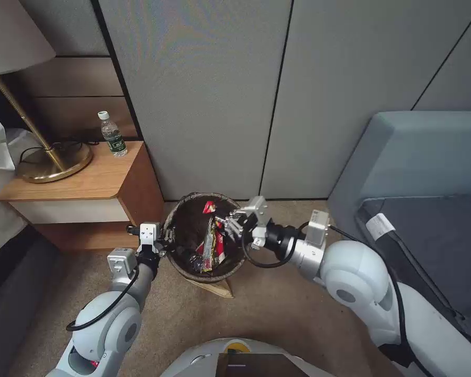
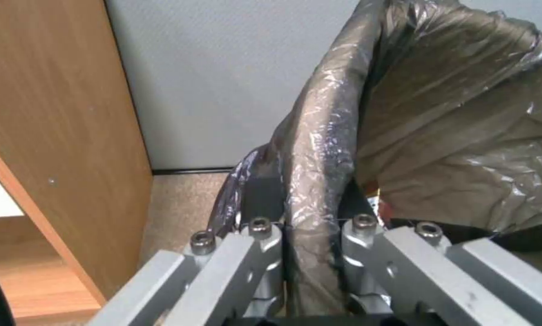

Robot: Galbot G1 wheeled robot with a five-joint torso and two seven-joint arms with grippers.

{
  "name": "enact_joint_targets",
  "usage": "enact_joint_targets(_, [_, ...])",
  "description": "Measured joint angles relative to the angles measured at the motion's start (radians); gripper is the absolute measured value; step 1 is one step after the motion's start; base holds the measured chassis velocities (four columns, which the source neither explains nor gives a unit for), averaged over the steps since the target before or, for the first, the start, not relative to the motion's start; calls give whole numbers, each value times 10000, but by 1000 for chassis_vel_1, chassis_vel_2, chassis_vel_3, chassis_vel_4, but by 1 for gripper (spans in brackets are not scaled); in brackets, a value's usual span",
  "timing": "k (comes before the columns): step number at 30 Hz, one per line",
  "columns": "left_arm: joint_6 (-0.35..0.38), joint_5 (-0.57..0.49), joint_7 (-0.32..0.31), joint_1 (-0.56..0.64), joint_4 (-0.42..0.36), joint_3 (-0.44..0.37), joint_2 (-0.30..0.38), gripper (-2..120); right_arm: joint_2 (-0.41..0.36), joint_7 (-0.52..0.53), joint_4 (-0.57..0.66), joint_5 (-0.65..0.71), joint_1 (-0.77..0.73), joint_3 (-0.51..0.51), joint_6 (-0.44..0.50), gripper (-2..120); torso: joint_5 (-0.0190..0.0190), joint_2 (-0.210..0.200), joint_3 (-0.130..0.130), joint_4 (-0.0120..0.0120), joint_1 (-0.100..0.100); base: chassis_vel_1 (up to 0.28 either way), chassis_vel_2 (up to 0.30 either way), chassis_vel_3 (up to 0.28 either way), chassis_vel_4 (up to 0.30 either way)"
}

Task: Pick up the trash bin, then pick up the garbage from the floor and place it into the trash bin.

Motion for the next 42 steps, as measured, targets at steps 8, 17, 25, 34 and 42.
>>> enact_joint_targets(8, [5,-48,-12,-94,35,9,6,7,229,308,-196,-476,56,-500,-247,2,1,0,0,-1,0,0,0,0,0])
enact_joint_targets(17, [-11,-75,-21,-204,130,31,-14,7,585,617,-495,-788,379,-1029,-282,38,1,0,0,-1,0,0,0,0,0])
enact_joint_targets(25, [-49,-94,-40,-253,171,17,-17,7,765,794,-649,-897,506,-1210,-283,63,1,0,0,0,0,0,0,0,0])
enact_joint_targets(34, [-87,-99,-43,-275,201,20,-36,7,785,880,-695,-945,512,-1194,-266,97,1,0,0,0,0,0,0,0,0])
enact_joint_targets(42, [-157,-101,-27,-275,202,25,-41,7,801,923,-495,-920,535,-1039,-197,100,2,0,0,0,0,0,0,0,0])
